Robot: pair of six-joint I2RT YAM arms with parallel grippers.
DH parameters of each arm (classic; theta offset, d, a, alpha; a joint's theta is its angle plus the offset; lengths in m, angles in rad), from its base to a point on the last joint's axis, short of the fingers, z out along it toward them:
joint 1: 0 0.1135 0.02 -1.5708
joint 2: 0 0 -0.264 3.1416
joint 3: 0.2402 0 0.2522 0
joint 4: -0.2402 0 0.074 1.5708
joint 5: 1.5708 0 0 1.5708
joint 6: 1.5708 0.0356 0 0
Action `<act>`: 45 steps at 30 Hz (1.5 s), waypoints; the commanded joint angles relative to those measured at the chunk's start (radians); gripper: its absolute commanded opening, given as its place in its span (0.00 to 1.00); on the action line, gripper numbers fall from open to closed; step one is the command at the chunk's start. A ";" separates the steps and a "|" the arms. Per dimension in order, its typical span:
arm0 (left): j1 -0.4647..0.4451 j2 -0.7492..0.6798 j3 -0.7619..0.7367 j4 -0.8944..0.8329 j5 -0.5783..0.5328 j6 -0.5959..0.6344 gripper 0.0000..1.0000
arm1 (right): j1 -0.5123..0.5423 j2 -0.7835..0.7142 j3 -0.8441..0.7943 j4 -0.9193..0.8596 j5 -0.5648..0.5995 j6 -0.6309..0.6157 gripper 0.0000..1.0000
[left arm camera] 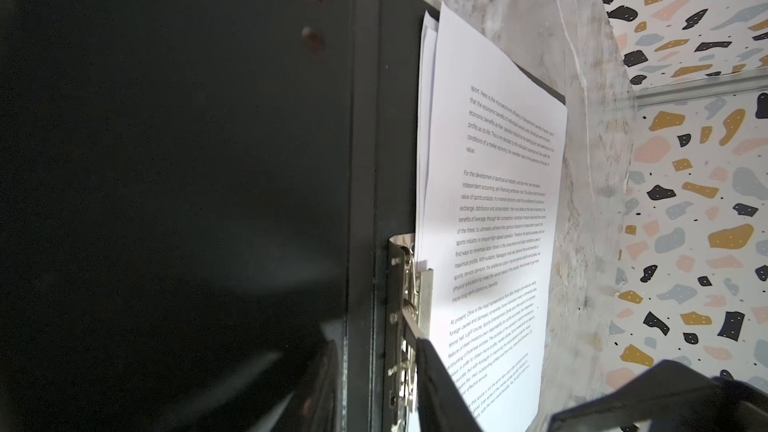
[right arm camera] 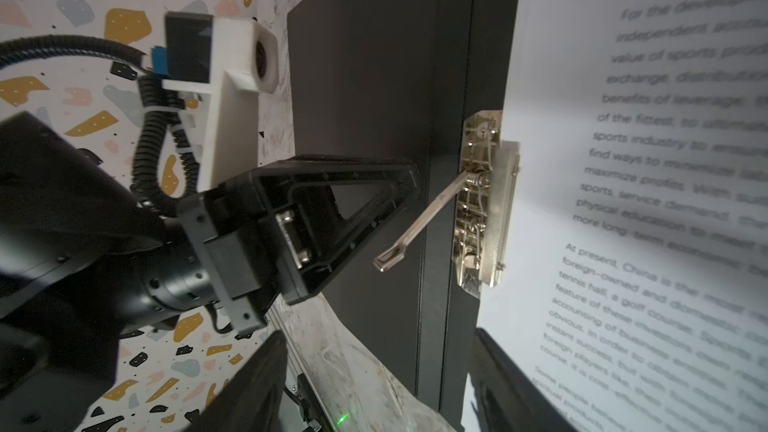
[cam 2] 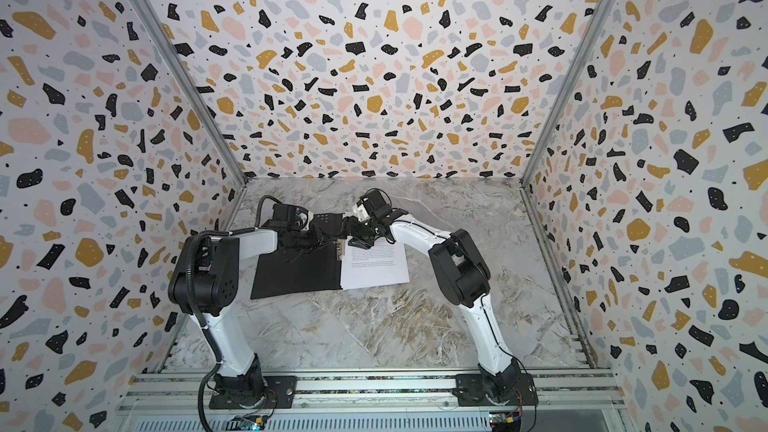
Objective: Put the files into the folder
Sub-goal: 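Reach the right gripper to the clipboard's metal clip while the left holds the sheets, then press the clip lever with the right gripper to clamp the sheets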
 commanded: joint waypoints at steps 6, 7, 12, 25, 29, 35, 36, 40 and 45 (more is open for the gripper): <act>0.000 0.037 0.062 0.016 0.011 -0.012 0.34 | 0.016 0.063 0.112 -0.084 -0.004 0.018 0.66; 0.000 0.040 0.063 0.018 0.012 -0.014 0.34 | 0.016 0.069 0.119 -0.094 -0.003 0.017 0.66; -0.002 0.050 0.061 0.018 0.008 -0.006 0.34 | 0.017 0.074 0.126 -0.082 0.001 0.027 0.66; -0.006 0.049 0.067 0.020 0.001 -0.006 0.35 | 0.019 0.098 0.161 -0.080 -0.013 0.062 0.63; -0.008 0.044 0.064 0.023 0.000 -0.006 0.35 | 0.019 0.130 0.208 -0.104 -0.015 0.061 0.61; -0.009 0.047 0.062 0.027 0.002 -0.009 0.35 | 0.022 0.173 0.279 -0.166 -0.021 0.048 0.56; -0.009 0.045 0.062 0.027 0.002 -0.011 0.35 | 0.021 0.173 0.278 -0.167 -0.020 0.049 0.54; -0.009 0.047 0.063 0.032 0.002 -0.012 0.35 | 0.025 0.179 0.282 -0.171 -0.024 0.049 0.49; -0.009 0.051 0.059 0.035 0.003 -0.015 0.35 | 0.031 0.181 0.282 -0.189 -0.023 0.036 0.42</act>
